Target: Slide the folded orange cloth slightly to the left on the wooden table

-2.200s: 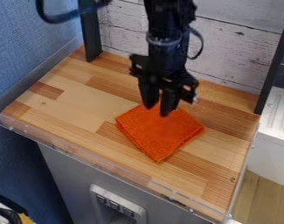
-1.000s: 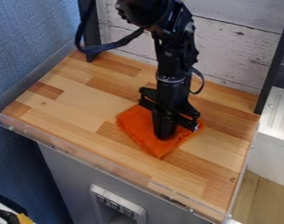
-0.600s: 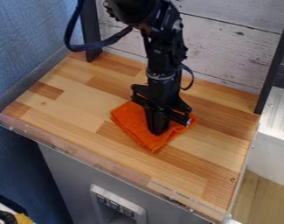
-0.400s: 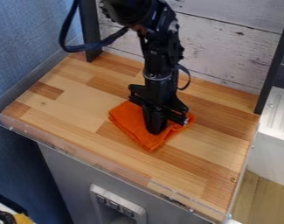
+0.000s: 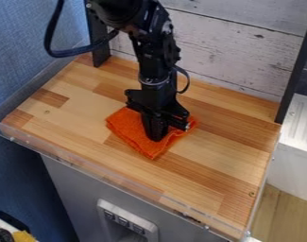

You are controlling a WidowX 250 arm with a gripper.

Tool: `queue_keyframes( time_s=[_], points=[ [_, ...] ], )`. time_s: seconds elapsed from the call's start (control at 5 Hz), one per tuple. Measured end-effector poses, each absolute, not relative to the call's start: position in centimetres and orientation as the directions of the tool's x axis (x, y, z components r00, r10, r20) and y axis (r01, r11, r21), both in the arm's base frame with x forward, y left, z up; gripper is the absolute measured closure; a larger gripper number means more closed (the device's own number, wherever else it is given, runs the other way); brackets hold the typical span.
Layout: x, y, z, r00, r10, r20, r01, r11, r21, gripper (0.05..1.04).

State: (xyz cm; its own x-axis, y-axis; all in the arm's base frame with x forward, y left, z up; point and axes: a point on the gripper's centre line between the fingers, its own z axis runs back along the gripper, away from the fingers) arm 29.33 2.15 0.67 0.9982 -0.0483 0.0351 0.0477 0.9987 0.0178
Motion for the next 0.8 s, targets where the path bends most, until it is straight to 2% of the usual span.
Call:
queue_keyframes(
  time_s=[0.2, 0.4, 0.6, 0.8],
  points=[
    [29.1, 2.4, 0.8, 0.999, -0.035, 0.036, 0.035, 0.999, 0.008, 1.002],
    [28.1, 2.7, 1.0, 1.0, -0.004, -0.021, 0.004, 1.0, -0.008, 0.851],
    [28.3, 3.4, 2.8, 0.999, -0.002, -0.042, 0.002, 1.0, -0.013, 0.6],
    [29.2, 4.4, 4.8, 0.999, -0.002, -0.049, 0.001, 1.0, -0.013, 0.299]
  ],
)
